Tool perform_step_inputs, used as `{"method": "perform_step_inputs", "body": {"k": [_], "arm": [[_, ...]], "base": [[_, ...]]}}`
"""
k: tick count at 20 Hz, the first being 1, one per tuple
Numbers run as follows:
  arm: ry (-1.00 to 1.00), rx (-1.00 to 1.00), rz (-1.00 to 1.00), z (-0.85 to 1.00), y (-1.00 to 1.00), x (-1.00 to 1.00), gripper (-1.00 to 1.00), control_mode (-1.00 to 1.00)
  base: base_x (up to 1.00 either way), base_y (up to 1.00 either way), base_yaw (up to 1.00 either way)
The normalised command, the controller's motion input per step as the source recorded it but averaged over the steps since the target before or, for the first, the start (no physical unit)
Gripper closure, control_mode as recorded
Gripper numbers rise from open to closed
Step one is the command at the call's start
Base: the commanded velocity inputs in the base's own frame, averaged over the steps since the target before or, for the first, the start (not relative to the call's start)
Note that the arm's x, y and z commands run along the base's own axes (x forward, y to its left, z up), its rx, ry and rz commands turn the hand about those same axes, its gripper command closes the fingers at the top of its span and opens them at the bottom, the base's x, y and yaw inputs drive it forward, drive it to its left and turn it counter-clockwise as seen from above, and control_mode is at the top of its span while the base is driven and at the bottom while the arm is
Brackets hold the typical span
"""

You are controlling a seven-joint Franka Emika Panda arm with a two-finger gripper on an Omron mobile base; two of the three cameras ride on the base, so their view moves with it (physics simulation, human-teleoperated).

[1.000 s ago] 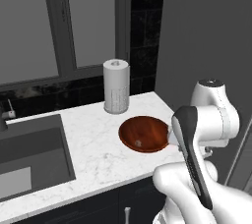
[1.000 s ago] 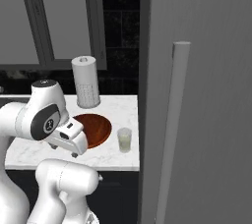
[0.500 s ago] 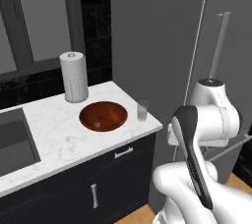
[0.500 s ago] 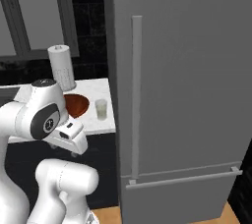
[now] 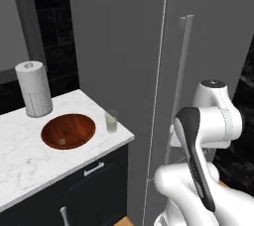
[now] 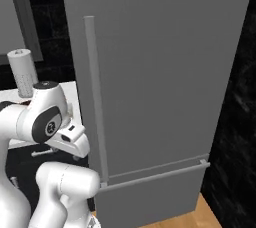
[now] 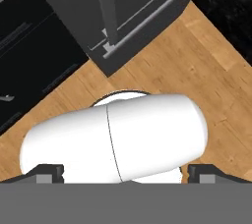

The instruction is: Grab a lemon wedge from the fridge and one ice cube from the ice bowl, and put them in the glass of lemonade.

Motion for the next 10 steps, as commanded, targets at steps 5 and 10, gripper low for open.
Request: {"method": "perform_step_inputs", "body": {"k": [5,10], "arm": [[0.00,0.00,0.00,0.00,0.00,0.00,-1.00,1.00],[0.00,0.00,0.00,0.00,0.00,0.00,-1.00,1.00]], "base": [[0.06,-0.01,-0.27],[0.19,0.16,-0.11]]}}
